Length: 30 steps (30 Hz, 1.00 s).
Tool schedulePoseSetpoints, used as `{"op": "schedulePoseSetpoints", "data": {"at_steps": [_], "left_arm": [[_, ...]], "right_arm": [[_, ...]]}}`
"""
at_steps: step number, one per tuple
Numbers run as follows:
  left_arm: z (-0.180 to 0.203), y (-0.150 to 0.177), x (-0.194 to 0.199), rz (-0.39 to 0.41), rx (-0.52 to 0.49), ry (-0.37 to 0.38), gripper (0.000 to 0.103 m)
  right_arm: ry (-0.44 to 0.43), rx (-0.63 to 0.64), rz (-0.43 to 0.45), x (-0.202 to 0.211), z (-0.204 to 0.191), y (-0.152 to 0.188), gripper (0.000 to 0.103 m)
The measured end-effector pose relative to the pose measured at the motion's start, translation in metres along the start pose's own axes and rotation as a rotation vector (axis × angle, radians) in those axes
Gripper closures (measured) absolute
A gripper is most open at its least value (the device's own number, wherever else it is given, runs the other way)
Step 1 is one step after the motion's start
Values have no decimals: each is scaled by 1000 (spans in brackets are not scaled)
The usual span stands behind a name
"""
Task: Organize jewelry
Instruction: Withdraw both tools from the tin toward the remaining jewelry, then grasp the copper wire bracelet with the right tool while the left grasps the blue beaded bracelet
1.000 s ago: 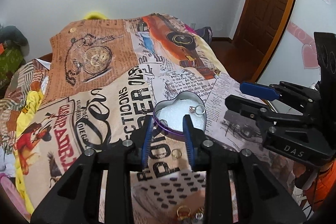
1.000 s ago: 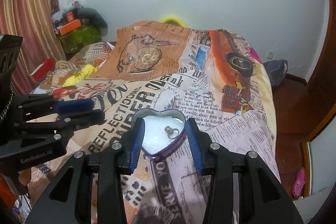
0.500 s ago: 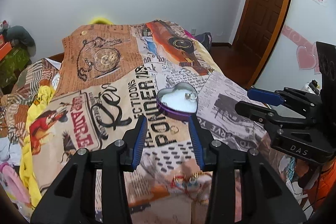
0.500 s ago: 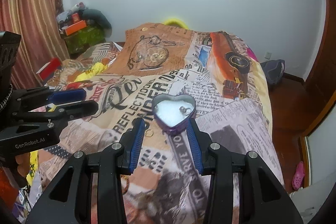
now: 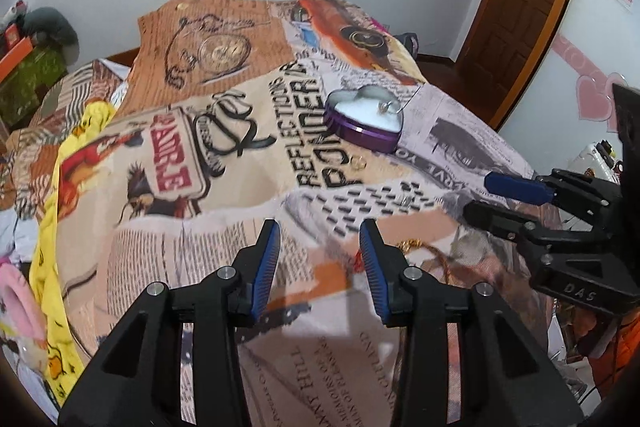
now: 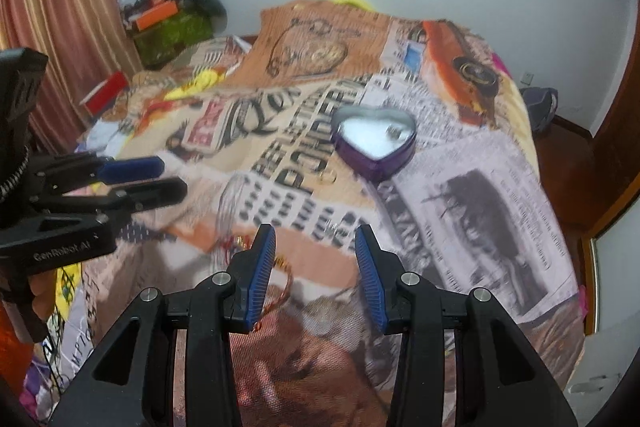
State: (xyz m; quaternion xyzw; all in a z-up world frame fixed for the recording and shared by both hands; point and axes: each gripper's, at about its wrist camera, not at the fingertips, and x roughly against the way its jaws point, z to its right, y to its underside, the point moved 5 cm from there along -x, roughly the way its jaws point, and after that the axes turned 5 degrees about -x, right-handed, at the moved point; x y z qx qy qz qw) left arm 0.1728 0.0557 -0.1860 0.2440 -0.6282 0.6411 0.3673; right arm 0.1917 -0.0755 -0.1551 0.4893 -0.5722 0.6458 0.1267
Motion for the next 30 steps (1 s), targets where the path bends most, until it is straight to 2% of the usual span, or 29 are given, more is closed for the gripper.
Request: {"op": "schedulePoseSetpoints", "data": {"at_steps": [6,12,16,18,30], "left_arm": [[-7,15,-8,-26,31,-2,62],[-6,19,-19,-49,41,8,62],[-4,21,-25,-59,32,7,62],[-2,22,-27,-63,28,8,62],[10,22,-28,-71,23,27,62]], "right_arm": [[-30,-22,-73,-23,0,14,65],[-44,17,-117,-39,-10,25,66],[-52,42,-116,-43,-14,29,78],[-69,50,-115,-43,-16,29,94],[-81,50,-48,-25,-11,24,99]]}}
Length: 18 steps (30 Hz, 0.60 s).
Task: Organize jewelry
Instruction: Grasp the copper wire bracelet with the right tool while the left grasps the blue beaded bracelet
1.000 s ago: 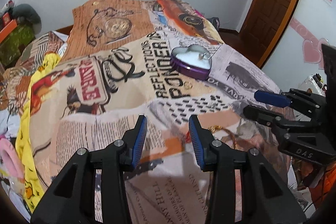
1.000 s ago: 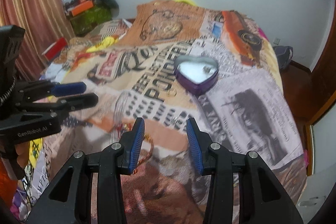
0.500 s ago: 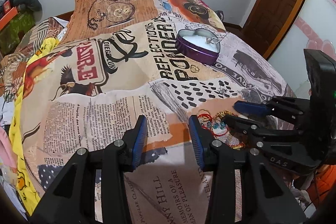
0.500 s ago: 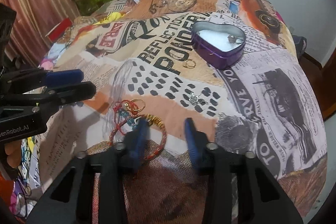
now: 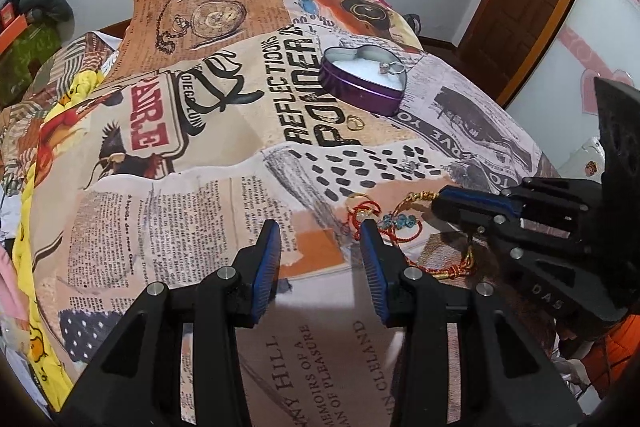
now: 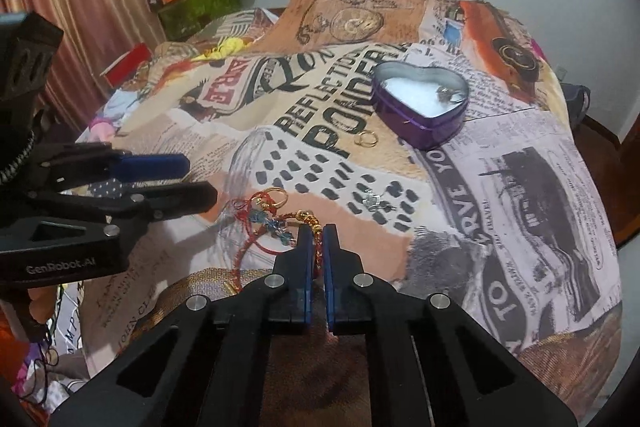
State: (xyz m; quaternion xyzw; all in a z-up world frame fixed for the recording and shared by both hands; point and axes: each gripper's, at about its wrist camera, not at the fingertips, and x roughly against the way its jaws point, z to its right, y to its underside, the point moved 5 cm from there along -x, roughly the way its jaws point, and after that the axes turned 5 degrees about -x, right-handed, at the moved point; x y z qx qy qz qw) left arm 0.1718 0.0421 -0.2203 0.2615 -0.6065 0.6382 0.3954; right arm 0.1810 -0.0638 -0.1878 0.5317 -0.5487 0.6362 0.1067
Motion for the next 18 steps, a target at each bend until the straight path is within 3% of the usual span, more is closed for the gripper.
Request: {"op": "schedulePoseSetpoints", "data": {"at_steps": [11,18], "left_arm": [[27,-2,-11,-23,-9,62,63],[36,-8,-21,-39,38,113,67]], "right_arm": [[31,-25,-7,4,20,13,99],[35,-15,-3,6,22,17,99]]}}
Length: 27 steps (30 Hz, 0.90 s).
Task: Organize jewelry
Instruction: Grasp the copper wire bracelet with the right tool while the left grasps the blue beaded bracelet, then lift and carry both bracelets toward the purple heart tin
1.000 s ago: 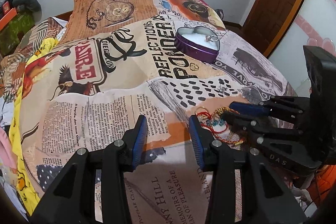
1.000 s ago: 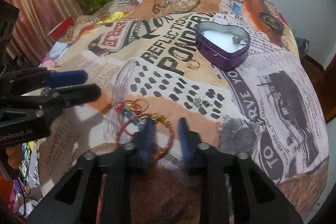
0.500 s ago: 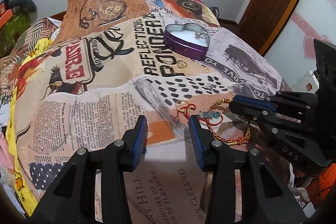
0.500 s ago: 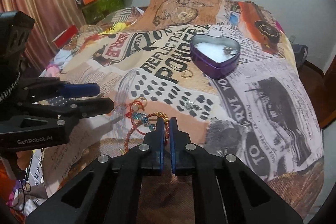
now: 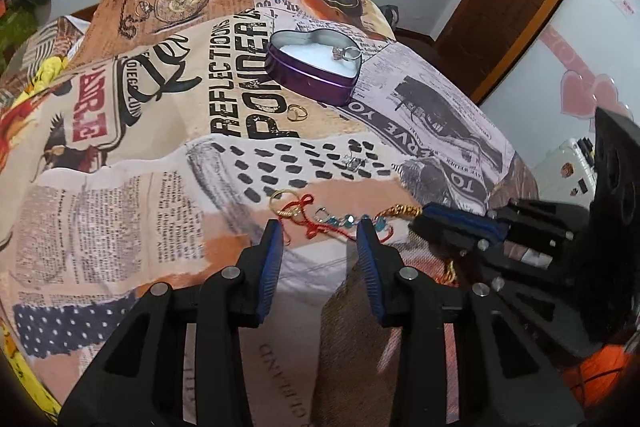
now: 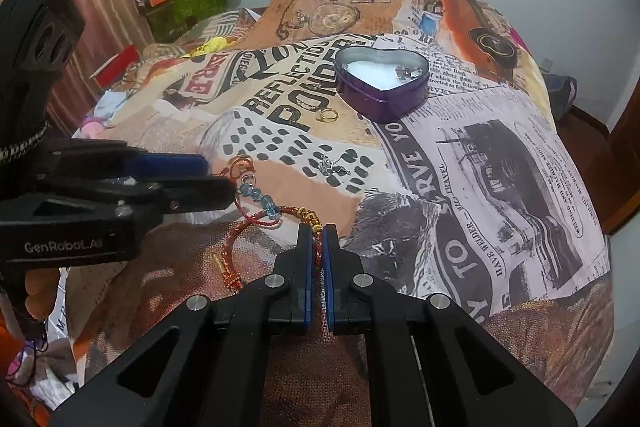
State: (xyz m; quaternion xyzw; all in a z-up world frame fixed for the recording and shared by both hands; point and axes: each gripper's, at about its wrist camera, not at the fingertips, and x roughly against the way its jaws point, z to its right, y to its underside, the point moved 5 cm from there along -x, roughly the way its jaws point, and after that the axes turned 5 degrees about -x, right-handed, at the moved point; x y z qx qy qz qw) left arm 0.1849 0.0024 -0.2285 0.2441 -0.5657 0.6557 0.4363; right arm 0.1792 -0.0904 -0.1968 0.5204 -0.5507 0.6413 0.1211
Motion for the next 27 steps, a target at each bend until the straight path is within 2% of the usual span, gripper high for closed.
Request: {"op": "schedulePoseSetpoints", "data": {"at_steps": [4,8,10,11,14,20,27], "left_arm": [[4,-2,-8,-10,9,4,70],[6,-1,-16,-12,-18,-58,82],[6,0,-17,-4,-20,-70,86],[6,1,-18,-2,-28,-84,94],[5,2,-16,5,-37,-94,102],[2,4,-8,18,-32,-87,103],[1,-5,20,91,-31,-88,103]], "right_arm": [[-2,7,-1,-2,0,2,99],[-14,-1,0,-1,2,2,99],[-16,-2,1,-1,2,2,99],[-14,-2,2,-1,1,2,99],[-11,-8,4,-2,3,2,99],[2,-34,19,3,10,-2,99],[21,-57,59,17,18,-10,99]]}}
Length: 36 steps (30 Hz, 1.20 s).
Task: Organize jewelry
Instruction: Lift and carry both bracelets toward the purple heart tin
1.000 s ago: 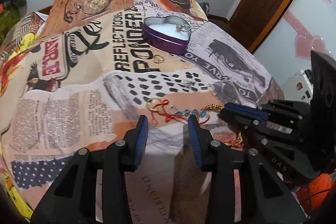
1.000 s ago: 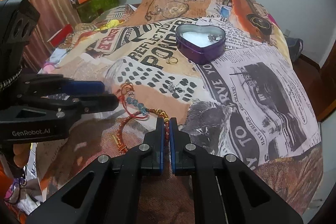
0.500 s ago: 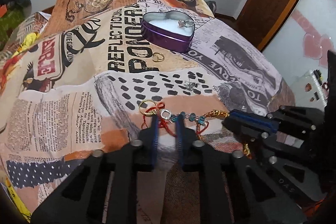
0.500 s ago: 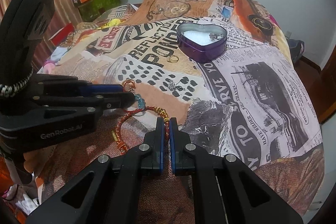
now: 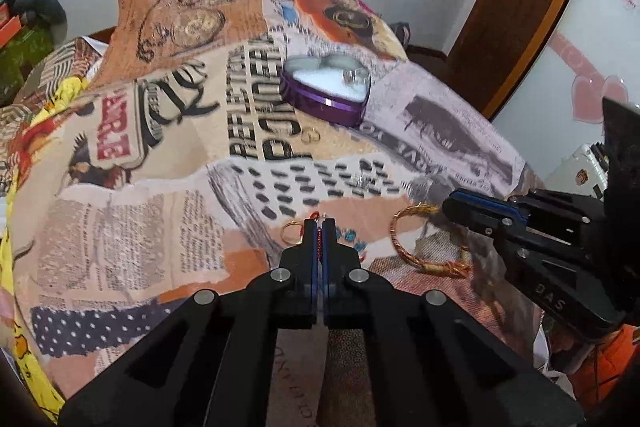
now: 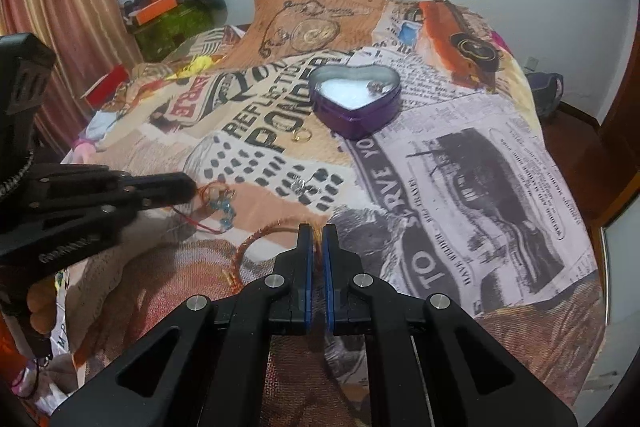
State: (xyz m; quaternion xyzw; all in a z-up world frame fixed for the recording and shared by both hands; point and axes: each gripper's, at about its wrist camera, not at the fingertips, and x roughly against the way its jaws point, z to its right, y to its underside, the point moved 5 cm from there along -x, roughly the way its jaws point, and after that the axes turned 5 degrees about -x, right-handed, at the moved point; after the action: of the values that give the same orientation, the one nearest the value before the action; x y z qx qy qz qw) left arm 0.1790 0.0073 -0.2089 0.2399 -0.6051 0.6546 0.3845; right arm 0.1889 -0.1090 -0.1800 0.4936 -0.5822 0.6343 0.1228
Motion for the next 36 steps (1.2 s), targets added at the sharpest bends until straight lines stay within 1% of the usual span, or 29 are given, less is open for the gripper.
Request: {"op": "schedulePoseSetpoints", "data": {"at_steps": [6,9,12,16,19,21,22,23,25,27,28,29,30,31,34,36], "left_arm": [[-2,-15,24,67,-10,-10,103],[-4,-21,36,99,-21,-22,103],[-7,-24,40,115,-22,-35,103],[-18,-22,36,104,-11,-52,103],[-28,-15,27,75,-3,-54,103],[-33,-10,22,56,-5,-65,103],[-36,-7,18,43,-5,-68,103],[-37,-5,15,28,-3,-67,103],[-41,1,7,-7,0,-55,102],[-41,5,2,-30,-11,-42,99],[-40,6,1,-36,-18,-37,92],[-38,8,0,-43,-28,-31,79],[-36,10,-1,-44,-38,-28,74],[-33,11,-2,-42,-46,-23,71],[-28,14,-8,-60,-63,-2,71],[-26,17,-14,-71,-71,0,71]], "right_arm": [[8,-6,41,11,3,-11,99],[5,-3,47,13,2,-14,99],[2,-14,29,8,4,-14,99],[-16,-31,-45,-6,7,-11,96],[-25,-21,-72,-13,5,-9,88],[-17,-6,-72,-14,2,-8,70],[-13,3,-69,-16,1,-9,66],[-10,9,-65,-16,0,-10,63],[-7,20,-64,-19,-1,-12,63],[-2,29,-66,-24,-1,-15,63],[0,34,-68,-27,-1,-17,63],[0,37,-69,-28,0,-17,63],[-1,39,-69,-30,0,-18,63],[-1,43,-70,-32,1,-19,63],[7,61,-77,-38,3,-20,63],[8,69,-83,-41,3,-21,63]]}}
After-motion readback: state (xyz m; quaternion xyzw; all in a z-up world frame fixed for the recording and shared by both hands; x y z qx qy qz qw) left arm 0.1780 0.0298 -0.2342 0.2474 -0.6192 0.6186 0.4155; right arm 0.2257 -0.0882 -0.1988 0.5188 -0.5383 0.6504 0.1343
